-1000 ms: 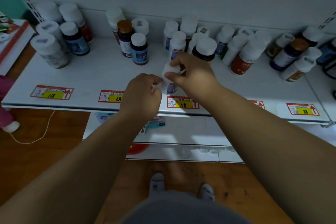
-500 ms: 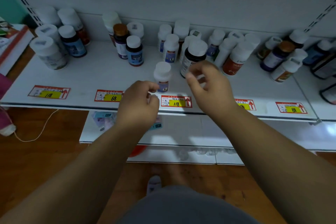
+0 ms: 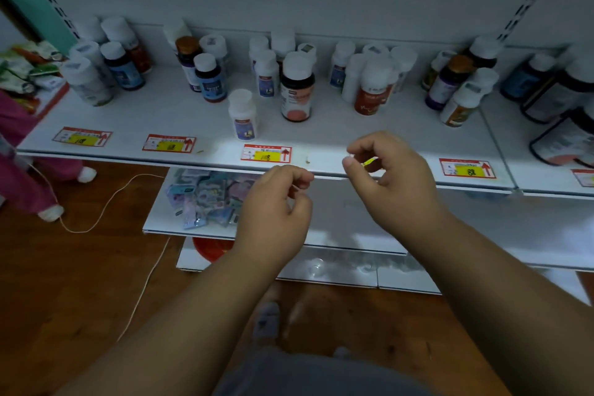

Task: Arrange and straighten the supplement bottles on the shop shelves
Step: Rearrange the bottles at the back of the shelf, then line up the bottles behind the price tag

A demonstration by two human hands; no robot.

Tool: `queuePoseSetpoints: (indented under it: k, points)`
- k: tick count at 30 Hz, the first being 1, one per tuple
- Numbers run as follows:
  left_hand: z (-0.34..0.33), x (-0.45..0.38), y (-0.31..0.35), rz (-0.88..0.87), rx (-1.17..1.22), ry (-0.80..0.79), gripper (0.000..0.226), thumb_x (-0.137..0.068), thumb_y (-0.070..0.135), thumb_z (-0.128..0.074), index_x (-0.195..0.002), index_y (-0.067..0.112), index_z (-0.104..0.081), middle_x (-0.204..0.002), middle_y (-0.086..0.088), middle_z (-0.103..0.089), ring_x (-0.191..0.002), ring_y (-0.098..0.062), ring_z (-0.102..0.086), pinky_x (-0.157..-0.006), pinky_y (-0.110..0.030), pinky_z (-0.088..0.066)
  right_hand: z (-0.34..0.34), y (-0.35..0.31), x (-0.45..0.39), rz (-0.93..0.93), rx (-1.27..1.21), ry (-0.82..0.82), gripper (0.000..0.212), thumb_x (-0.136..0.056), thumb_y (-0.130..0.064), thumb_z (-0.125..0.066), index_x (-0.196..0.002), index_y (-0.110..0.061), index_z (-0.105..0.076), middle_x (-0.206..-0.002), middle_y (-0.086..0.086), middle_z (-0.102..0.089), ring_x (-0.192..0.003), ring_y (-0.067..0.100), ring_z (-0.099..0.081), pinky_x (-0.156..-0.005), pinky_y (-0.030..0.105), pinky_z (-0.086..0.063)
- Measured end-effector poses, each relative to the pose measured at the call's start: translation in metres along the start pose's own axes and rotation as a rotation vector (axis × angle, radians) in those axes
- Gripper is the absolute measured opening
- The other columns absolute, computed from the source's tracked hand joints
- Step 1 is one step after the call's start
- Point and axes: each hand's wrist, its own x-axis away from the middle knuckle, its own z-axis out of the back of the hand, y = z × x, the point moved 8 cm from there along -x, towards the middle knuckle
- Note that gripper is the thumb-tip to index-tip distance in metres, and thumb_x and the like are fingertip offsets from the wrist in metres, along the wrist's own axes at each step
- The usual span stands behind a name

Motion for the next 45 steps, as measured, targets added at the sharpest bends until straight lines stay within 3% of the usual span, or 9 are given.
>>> queuePoseSetpoints:
  k: [11,16,20,25,29,33,37,42,45]
  points:
    - [-0.088,-0.005,0.085,-0.179,0.081,-0.173,0.023,-0.082,0.024,-0.052,-0.098,0.039,-0.057,-0.096,0.022,-0.059,-0.089,-0.001,-0.055,-0.073,-0.019,-0.045,0.105,0.041,0.038,-0.104,0.037,0.250,0.014,-0.087,-0.026,-0.066,-0.101,-0.023,-0.062,-0.094,-0.013,-0.057,-0.084,0.001,-0.055,-0.071,0.012,-0.045]
    - [-0.139,-0.016,0.137,-0.293,0.122,-0.263,0.021,-0.082,0.025,-0.051,-0.096,0.040,-0.057,-0.094,0.023,-0.059,-0.087,0.002,-0.055,-0.068,-0.008,-0.037,0.160,0.072,0.059,-0.206,0.078,0.362,0.017,-0.087,-0.025,-0.068,-0.103,-0.021,-0.062,-0.099,-0.009,-0.061,-0.087,0.004,-0.058,-0.077,0.030,-0.051]
    - [-0.180,-0.013,0.174,-0.350,0.136,-0.330,0.022,-0.084,0.021,-0.054,-0.096,0.039,-0.057,-0.093,0.021,-0.060,-0.086,0.001,-0.055,-0.068,-0.008,-0.037,0.204,0.102,0.070,-0.245,0.088,0.411,0.018,-0.088,-0.028,-0.067,-0.104,-0.024,-0.061,-0.102,-0.010,-0.060,-0.091,0.004,-0.058,-0.076,0.029,-0.051]
    - [-0.237,-0.015,0.216,-0.361,0.134,-0.334,0.023,-0.086,0.019,-0.056,-0.099,0.038,-0.057,-0.094,0.020,-0.060,-0.087,0.002,-0.054,-0.065,-0.006,-0.038,0.258,0.153,0.065,-0.225,0.108,0.414,0.016,-0.088,-0.030,-0.066,-0.102,-0.027,-0.060,-0.099,-0.013,-0.060,-0.088,0.002,-0.059,-0.073,0.025,-0.051]
    - [-0.290,-0.014,0.261,-0.334,0.138,-0.279,0.025,-0.087,0.021,-0.055,-0.097,0.043,-0.055,-0.094,0.018,-0.060,-0.088,0.000,-0.053,-0.068,-0.018,-0.041,0.314,0.198,0.055,-0.177,0.092,0.366,0.016,-0.087,-0.027,-0.068,-0.098,-0.032,-0.057,-0.096,-0.015,-0.058,-0.085,0.001,-0.058,-0.069,0.007,-0.042]
    - [-0.339,-0.022,0.320,-0.385,0.138,-0.224,0.016,-0.085,0.034,-0.050,-0.099,0.039,-0.055,-0.093,0.020,-0.057,-0.089,0.004,-0.052,-0.069,-0.006,-0.037,0.378,0.240,0.045,-0.161,0.109,0.354,0.016,-0.087,-0.030,-0.067,-0.100,-0.032,-0.058,-0.097,-0.013,-0.059,-0.085,0.001,-0.058,-0.070,0.016,-0.047]
    - [-0.381,-0.040,0.360,-0.388,0.209,-0.256,0.021,-0.088,0.023,-0.053,-0.105,0.035,-0.057,-0.097,0.019,-0.055,-0.090,-0.001,-0.056,-0.075,-0.026,-0.052,0.420,0.277,0.034,-0.183,0.053,0.359,0.014,-0.087,-0.032,-0.067,-0.099,-0.032,-0.059,-0.091,-0.012,-0.060,-0.078,0.000,-0.057,-0.067,0.011,-0.045]
    - [-0.420,-0.064,0.392,-0.444,0.164,-0.256,0.025,-0.084,0.027,-0.052,-0.105,0.039,-0.055,-0.094,0.020,-0.057,-0.085,0.002,-0.054,-0.068,-0.014,-0.040,0.460,0.317,0.011,-0.257,0.012,0.395,0.011,-0.086,-0.032,-0.067,-0.095,-0.030,-0.061,-0.082,-0.012,-0.062,-0.072,0.008,-0.062,-0.070,0.030,-0.053]
    - [-0.440,-0.079,0.407,-0.466,0.155,-0.269,0.026,-0.083,0.024,-0.053,-0.106,0.035,-0.056,-0.094,0.017,-0.056,-0.083,-0.001,-0.054,-0.069,-0.017,-0.042,0.479,0.336,-0.012,-0.255,0.064,0.394,0.012,-0.086,-0.032,-0.067,-0.096,-0.028,-0.062,-0.085,-0.011,-0.064,-0.072,0.014,-0.065,-0.068,0.032,-0.054]
